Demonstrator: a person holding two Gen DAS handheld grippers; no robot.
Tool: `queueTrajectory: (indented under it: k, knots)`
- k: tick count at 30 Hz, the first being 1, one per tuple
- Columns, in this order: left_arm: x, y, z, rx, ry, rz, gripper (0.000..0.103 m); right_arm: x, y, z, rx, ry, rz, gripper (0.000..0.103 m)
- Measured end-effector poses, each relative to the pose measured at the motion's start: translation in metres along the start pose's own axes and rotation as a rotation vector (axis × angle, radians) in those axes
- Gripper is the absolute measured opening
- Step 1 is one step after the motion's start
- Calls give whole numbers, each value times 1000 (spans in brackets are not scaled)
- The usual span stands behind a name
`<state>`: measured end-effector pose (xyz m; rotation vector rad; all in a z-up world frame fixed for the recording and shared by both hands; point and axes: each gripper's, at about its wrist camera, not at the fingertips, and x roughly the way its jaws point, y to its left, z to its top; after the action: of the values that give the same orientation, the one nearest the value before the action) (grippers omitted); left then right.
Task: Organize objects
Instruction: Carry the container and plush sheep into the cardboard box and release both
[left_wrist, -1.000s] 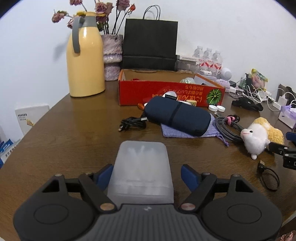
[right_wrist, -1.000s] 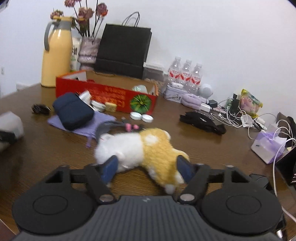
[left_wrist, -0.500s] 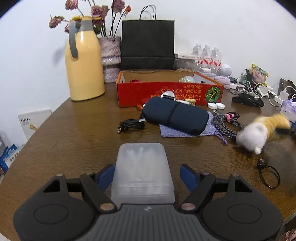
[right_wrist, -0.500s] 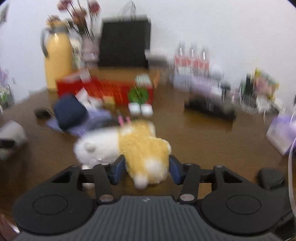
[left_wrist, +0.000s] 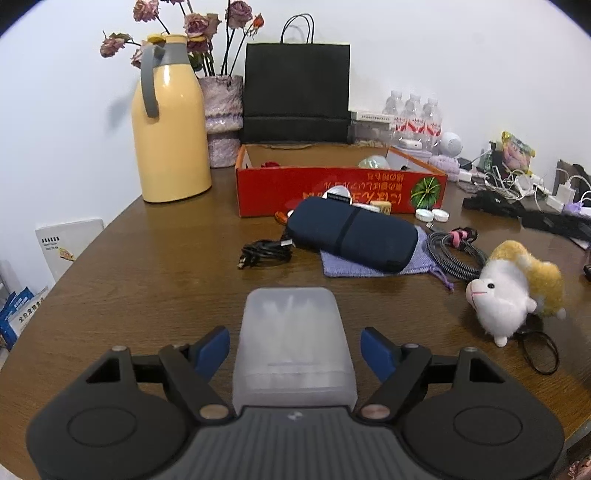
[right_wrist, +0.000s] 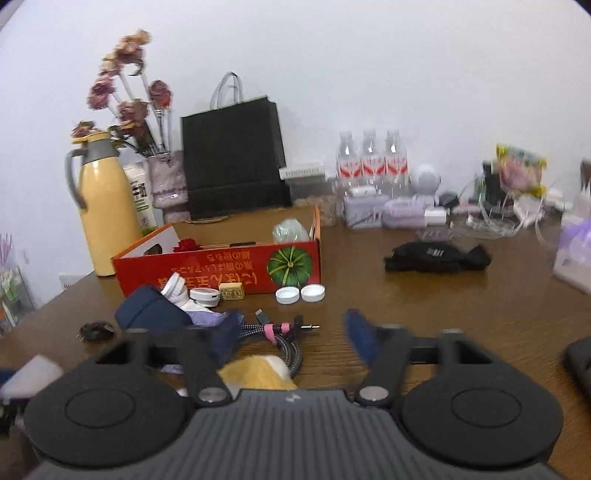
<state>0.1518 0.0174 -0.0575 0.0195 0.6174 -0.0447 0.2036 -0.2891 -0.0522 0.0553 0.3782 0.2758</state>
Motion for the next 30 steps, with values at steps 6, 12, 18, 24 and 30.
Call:
queueTrajectory:
  k: [6,12,18,24,30]
  knots:
    - [7,-2,-2,14,22,-15,76,-24,-2,-20,-199,155,95,74]
    - [12,-1,-1,-2,33,0,64,11,-9,-36,-161,256,141,62]
    - [0,3,6,-10,-43,-13,64,8,-7,-27,-153,188,150,54]
    - [15,0,15,13,-20,-12,64,24,2,-23,-241,229,158,66]
    - [7,5,16,-16,-55,-29,64,16,-2,-14,-150,214,151,47]
